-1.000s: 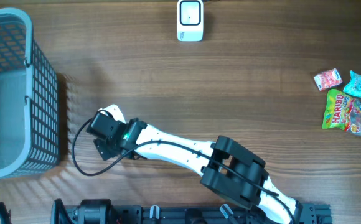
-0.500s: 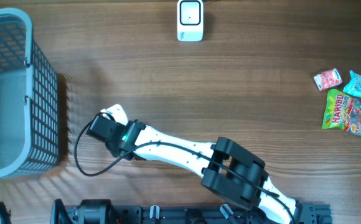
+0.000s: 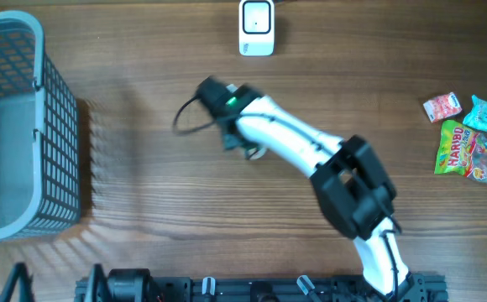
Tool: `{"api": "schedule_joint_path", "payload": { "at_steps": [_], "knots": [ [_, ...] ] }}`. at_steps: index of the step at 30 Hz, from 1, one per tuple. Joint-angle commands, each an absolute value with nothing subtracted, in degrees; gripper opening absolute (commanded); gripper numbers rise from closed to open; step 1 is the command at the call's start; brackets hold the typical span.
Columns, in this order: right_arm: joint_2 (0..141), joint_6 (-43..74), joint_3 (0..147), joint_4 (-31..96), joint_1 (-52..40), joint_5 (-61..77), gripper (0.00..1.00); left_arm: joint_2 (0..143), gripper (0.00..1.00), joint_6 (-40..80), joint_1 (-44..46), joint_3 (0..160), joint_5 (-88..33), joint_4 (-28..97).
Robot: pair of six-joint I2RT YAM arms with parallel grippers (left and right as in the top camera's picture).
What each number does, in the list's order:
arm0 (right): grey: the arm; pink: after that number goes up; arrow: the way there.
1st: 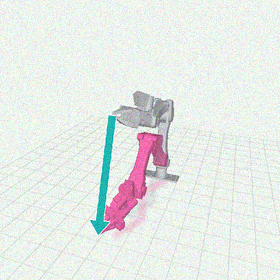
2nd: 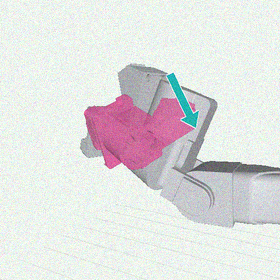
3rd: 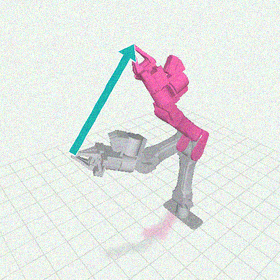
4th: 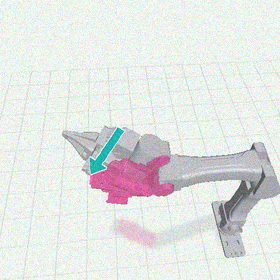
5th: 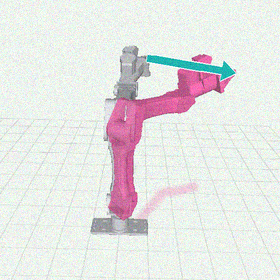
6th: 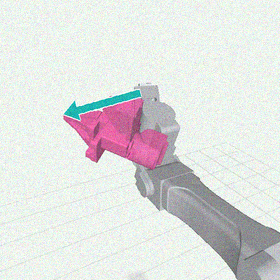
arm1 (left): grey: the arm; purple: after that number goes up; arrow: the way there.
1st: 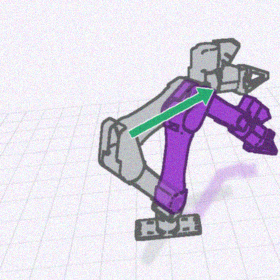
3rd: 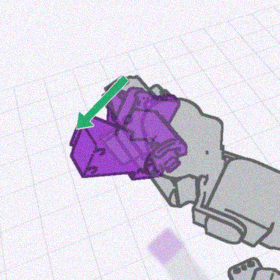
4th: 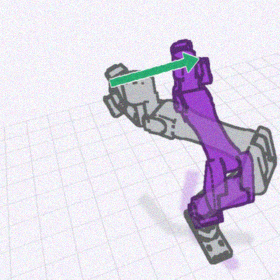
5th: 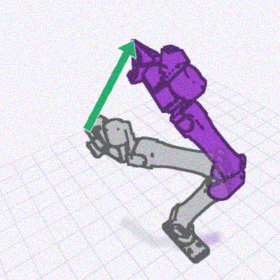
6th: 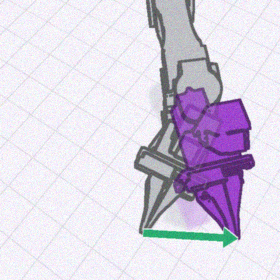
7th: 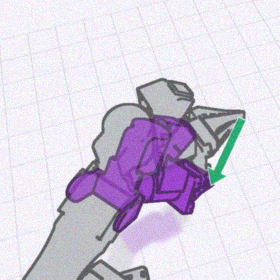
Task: Scan the item barcode
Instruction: 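Lift the bottle and carry it up to the white scanner, then hold the bottle label against the scanner with the right gripper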
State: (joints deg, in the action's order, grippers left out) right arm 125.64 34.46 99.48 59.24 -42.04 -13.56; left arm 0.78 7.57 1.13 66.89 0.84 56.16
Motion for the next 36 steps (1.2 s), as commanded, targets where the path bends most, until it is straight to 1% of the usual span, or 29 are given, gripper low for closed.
{"api": "schedule_joint_path", "payload": {
  "at_steps": [1,6,9,14,18,22,24,26,27,28,29,30,32,35,36],
  "knots": [
    [124.6,34.5,99.3,60.8,-35.6,-8.4,0.55,0.4,1.0,8.2,1.5,59.9,-3.2,54.1],
    [124.6,34.3,99.3,61.2,-31.1,-4.9,0.55,0.4,1.0,14.3,1.5,47.7,-3.2,47.2],
    [124.6,32.9,99.3,61.1,-30.7,-4.4,0.55,0.4,1.0,17.3,1.5,41.7,-3.2,44.4],
    [124.6,29.0,99.3,59.7,-30.7,-4.4,0.55,0.4,1.0,18.5,1.5,34.5,-3.2,43.5],
    [124.6,23.1,99.3,57.7,-30.7,-4.3,0.55,0.4,1.0,18.5,1.5,30.2,-3.2,43.2],
    [124.6,14.2,99.3,54.5,-30.7,-3.2,0.55,0.4,1.0,18.5,1.5,28.5,-3.2,43.0],
    [124.6,11.9,99.3,53.2,-30.9,-2.6,0.56,0.4,1.0,18.5,1.5,28.1,-3.2,43.3],
    [124.5,12.2,99.3,52.9,-30.9,-2.6,0.61,0.4,1.0,18.5,1.5,28.1,-3.2,43.7],
    [124.4,12.7,99.3,53.0,-30.9,-2.6,0.69,0.4,1.0,18.5,1.5,28.1,-3.2,43.9],
    [124.1,13.6,99.3,53.2,-30.9,-2.7,0.8,0.4,1.0,18.5,1.5,28.1,-3.2,44.2],
    [123.7,14.3,99.3,53.4,-30.9,-2.7,0.96,0.4,1.0,18.5,1.5,28.1,-3.1,44.5],
    [123.3,15.2,99.3,53.7,-30.9,-2.6,1.0,0.4,1.0,18.5,1.5,28.1,-3.0,44.6],
    [122.1,16.8,99.3,54.3,-30.9,-2.4,1.0,0.4,1.0,17.8,1.5,28.1,-3.0,45.5],
    [120.3,18.8,99.3,55.7,-30.9,-0.8,1.0,0.4,1.0,10.7,1.5,27.1,-5.0,46.6],
    [120.1,20.1,99.3,56.1,-30.9,-0.3,1.0,0.4,1.0,10.0,1.5,26.2,-6.3,46.4]
  ]
}}
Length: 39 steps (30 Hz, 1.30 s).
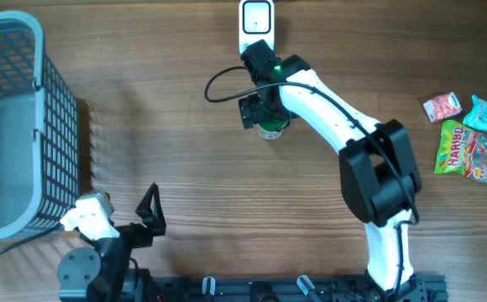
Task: Scan the item barcode
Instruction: 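Hold the bottle label against the scanner with the right gripper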
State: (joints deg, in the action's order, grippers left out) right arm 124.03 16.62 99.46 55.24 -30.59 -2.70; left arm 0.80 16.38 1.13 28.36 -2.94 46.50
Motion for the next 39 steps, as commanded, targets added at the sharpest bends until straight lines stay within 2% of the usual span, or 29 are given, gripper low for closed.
{"api": "schedule_joint_path", "payload": {
  "at_steps": [1,14,18,24,28,32,39],
  "knots": [
    [120.1,21.3,99.3,56.4,-30.9,-0.3,1.0,0.4,1.0,10.0,1.5,25.0,-7.3,46.1],
    [120.1,27.3,99.0,56.7,-31.4,-0.3,1.0,0.4,1.0,11.3,1.5,16.8,-5.7,43.8],
    [120.2,29.0,98.9,56.8,-32.1,-0.3,1.0,0.4,1.0,6.1,1.5,15.6,-5.8,43.7],
    [120.2,32.6,98.9,56.9,-32.4,-0.3,1.0,0.4,1.0,5.3,1.5,9.5,-7.0,41.0],
    [120.4,36.6,98.6,58.1,-32.4,-0.5,1.0,0.7,1.0,4.9,1.5,9.4,-7.0,40.2],
    [120.7,46.0,95.5,58.9,-32.4,-0.5,1.0,0.7,1.0,4.9,1.5,9.4,-7.0,40.3],
    [120.7,46.3,93.4,55.5,-32.3,-0.4,1.0,0.7,1.0,4.9,1.5,9.4,-7.0,40.5]
  ]
}}
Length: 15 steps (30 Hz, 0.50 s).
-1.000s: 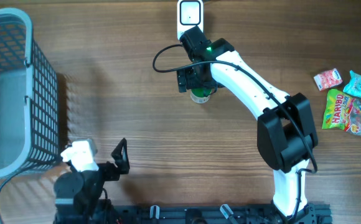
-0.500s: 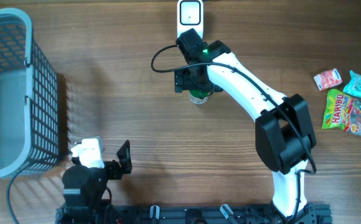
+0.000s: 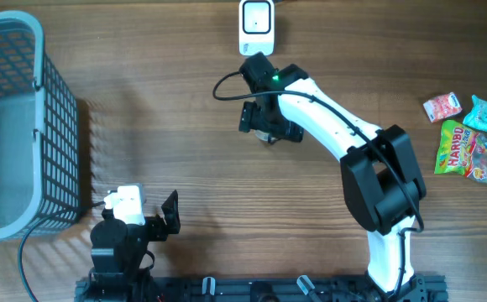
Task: Scan the item barcode
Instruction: 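Hold the bottle label against the scanner with the right gripper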
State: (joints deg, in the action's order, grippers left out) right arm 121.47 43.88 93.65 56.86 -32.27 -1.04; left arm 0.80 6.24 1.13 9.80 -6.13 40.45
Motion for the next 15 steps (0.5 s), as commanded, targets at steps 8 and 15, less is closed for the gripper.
{"api": "schedule_joint_path", "payload": {
  "at_steps": [8,15],
  "knots": [
    [121.1,44.8,93.4,52.2,-31.6,0.1,1.0,0.7,1.0,4.9,1.5,9.4,-7.0,40.5],
    [126.2,40.8,93.4,50.8,-30.9,0.7,0.99,0.7,1.0,4.9,1.5,9.4,-7.0,40.5]
  ]
}}
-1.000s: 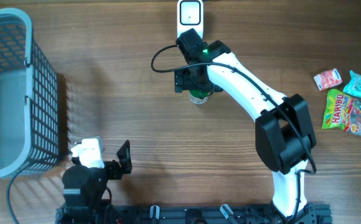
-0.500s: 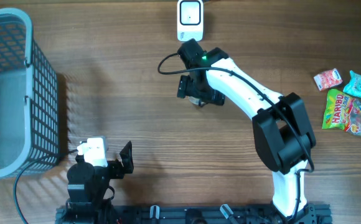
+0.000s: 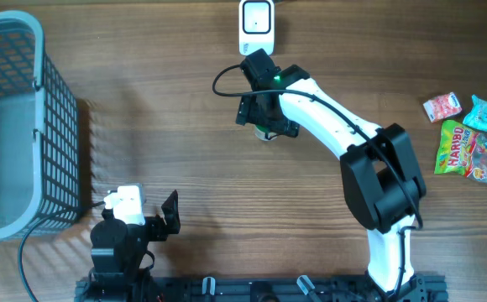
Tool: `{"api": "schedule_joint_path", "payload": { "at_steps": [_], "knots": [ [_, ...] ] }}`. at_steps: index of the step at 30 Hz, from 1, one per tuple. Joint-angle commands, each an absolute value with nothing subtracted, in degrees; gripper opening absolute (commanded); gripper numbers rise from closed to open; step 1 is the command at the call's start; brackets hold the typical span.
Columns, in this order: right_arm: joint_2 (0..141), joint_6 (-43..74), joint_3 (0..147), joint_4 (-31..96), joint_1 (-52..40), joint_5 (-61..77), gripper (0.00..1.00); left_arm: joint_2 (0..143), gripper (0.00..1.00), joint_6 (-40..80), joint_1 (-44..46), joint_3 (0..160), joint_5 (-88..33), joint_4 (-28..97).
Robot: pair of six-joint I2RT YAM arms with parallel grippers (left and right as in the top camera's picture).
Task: Scan the item barcode
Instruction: 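Hold the bottle label against the scanner with the right gripper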
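A white barcode scanner (image 3: 256,27) stands at the table's far edge, centre. My right arm reaches from the near right up to just below it. The right gripper (image 3: 264,127) points down, its fingers mostly hidden under the black wrist. A small round greenish-white item (image 3: 264,134) peeks out beneath it and appears held. My left gripper (image 3: 170,213) sits low at the near left, far from the scanner, with nothing in it; its jaw gap does not show.
A grey mesh basket (image 3: 59,151) fills the left side. Several candy packets lie at the right edge: a Haribo bag (image 3: 470,151), a pink packet (image 3: 442,106) and a teal one. A black cable (image 3: 224,84) loops off the right wrist.
The right wrist has shifted slightly left and towards the scanner, and the item under it now shows a little more to the left. The left arm has not moved.
The right gripper was first left of centre, the left arm barely in view. Then it stood just below the scanner with the round item showing, and the left arm had risen at the near left. Later the wrist turned there and the left arm had settled slightly rightwards.
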State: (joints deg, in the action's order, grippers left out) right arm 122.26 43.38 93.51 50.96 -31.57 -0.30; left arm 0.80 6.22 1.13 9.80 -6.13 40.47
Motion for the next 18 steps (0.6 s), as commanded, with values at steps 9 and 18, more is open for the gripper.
{"api": "schedule_joint_path", "payload": {
  "at_steps": [9,18],
  "knots": [
    [128.0,39.9,93.9,51.6,-30.0,1.0,0.86,0.7,1.0,4.9,1.5,9.4,-7.0,40.5],
    [126.2,38.5,99.7,60.5,-30.0,1.5,0.54,0.7,1.0,4.9,1.5,9.4,-7.0,40.5]
  ]
}}
